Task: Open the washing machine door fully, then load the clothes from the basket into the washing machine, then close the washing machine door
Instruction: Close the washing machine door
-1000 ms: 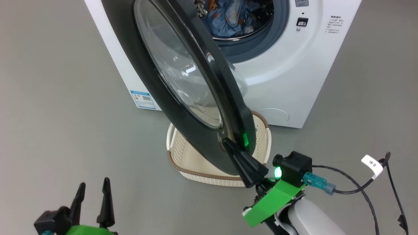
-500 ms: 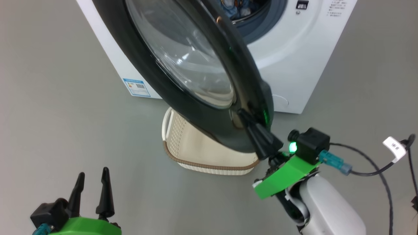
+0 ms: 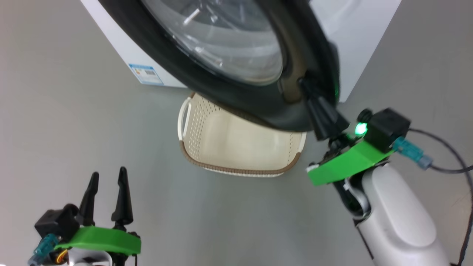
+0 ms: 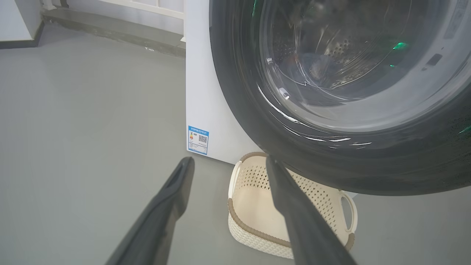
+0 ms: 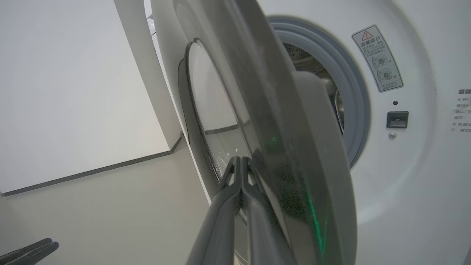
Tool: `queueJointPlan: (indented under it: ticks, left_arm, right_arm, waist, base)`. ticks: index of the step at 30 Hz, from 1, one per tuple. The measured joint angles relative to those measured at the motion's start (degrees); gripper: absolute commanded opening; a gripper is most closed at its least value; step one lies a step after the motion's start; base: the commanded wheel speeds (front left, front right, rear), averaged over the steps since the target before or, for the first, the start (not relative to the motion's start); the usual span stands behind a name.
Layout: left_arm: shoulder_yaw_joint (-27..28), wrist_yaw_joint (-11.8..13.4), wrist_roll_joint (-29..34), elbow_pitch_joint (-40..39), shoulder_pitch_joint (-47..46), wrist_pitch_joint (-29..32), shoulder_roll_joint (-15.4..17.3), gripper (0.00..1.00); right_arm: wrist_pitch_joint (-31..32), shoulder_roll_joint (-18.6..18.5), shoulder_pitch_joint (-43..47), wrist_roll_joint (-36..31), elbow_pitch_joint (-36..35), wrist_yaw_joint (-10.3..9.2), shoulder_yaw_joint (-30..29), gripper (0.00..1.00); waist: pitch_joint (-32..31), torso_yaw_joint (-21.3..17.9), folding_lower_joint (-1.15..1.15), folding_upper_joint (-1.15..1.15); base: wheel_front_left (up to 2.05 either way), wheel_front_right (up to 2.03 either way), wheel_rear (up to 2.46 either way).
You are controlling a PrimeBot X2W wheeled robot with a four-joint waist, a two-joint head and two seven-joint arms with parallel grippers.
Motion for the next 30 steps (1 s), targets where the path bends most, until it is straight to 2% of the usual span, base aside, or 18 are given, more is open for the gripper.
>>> queueJointPlan:
  ticks: [20,22,30]
  left_arm:
    - [-3.7,0.0,-2.5,-1.0,-6.0,0.0,-0.2,1.0]
    - [-4.7,0.0,-3.2,-1.2,-7.0,0.0,-0.3,1.0]
    - [-6.3,0.0,-4.7,-1.8,-9.3,0.0,-0.6,1.0]
  right_arm:
    - [0.0,-5.3,-11.0,-2.6,-0.5,0.0,-5.9,0.0]
    - [0.0,-7.1,-12.6,-3.5,-0.3,0.0,-6.0,0.0]
    - [0.0,-10.4,-16.5,-4.2,1.6,0.0,-6.4,0.0]
  waist:
    - [9.2,1.4,0.0,0.0]
    - [10.3,2.1,0.0,0.0]
    - [12.2,4.1,0.0,0.0]
  base:
    - [0.0,0.0,0.0]
    - [0.0,0.0,0.0]
    - [0.0,0.0,0.0]
